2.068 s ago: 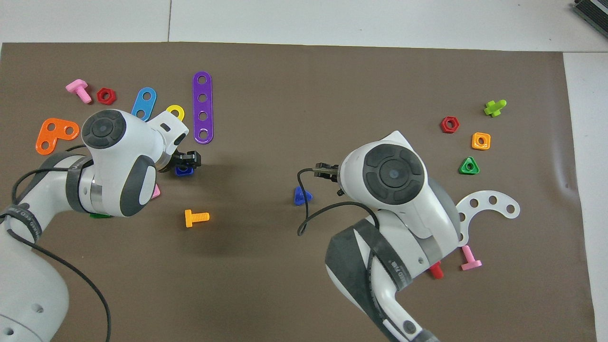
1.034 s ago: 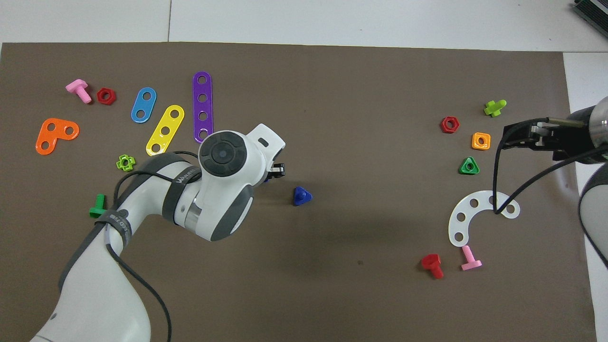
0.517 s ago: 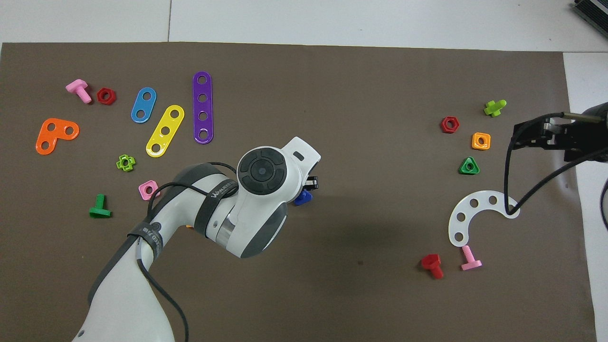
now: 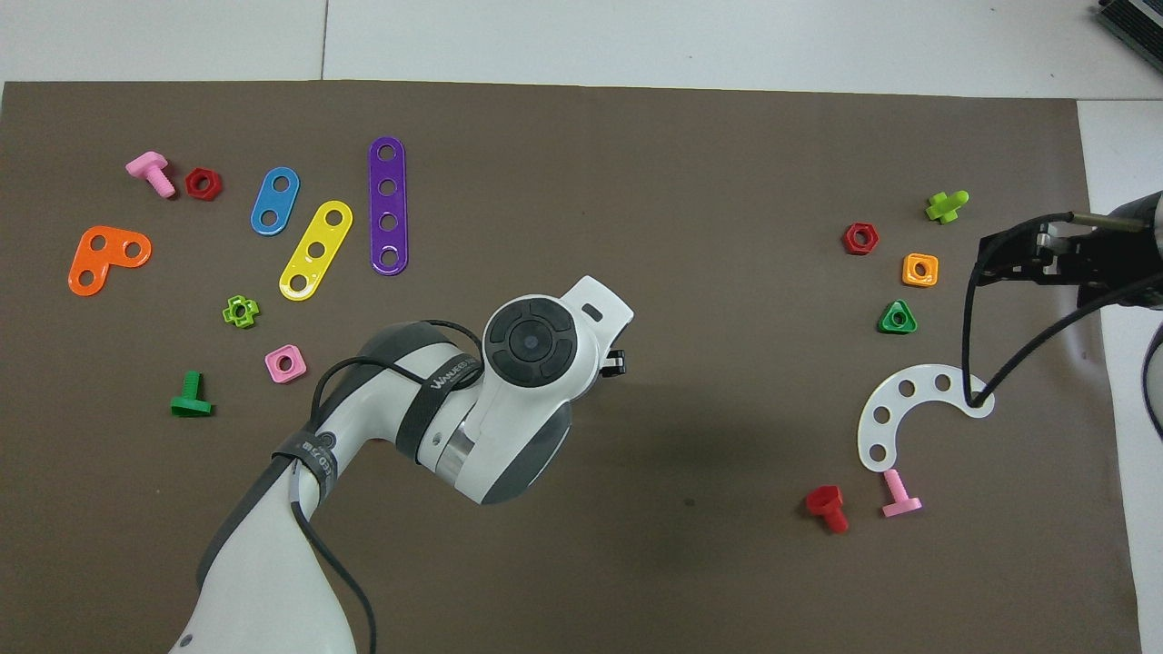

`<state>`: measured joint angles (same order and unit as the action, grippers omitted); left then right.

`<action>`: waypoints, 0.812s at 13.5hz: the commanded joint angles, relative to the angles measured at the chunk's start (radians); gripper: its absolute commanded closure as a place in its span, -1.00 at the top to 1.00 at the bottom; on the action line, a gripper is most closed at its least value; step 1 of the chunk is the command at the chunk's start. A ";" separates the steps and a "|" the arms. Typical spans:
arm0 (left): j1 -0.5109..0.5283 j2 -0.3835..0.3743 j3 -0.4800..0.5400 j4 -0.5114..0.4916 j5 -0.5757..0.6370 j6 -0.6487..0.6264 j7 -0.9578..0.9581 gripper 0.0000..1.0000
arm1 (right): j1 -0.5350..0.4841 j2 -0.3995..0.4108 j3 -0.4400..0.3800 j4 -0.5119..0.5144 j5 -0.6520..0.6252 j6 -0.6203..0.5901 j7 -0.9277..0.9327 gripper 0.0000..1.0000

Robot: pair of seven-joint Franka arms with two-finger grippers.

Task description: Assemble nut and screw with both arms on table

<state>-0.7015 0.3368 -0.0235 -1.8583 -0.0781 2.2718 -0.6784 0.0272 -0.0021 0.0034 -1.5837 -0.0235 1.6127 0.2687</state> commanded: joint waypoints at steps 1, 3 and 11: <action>-0.035 0.048 0.017 -0.007 -0.012 0.020 -0.007 -1.00 | -0.021 0.008 0.010 0.014 0.011 -0.014 -0.032 1.00; -0.035 0.048 0.016 -0.015 -0.012 0.044 -0.007 -1.00 | -0.021 0.008 0.010 0.014 0.014 -0.014 -0.029 1.00; -0.027 0.048 0.020 -0.009 -0.002 0.034 0.000 0.98 | -0.007 0.007 0.012 0.011 0.025 -0.017 -0.029 1.00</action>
<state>-0.7245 0.3899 -0.0174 -1.8771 -0.0789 2.3136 -0.6786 0.0319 -0.0018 0.0091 -1.5838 -0.0233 1.6123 0.2687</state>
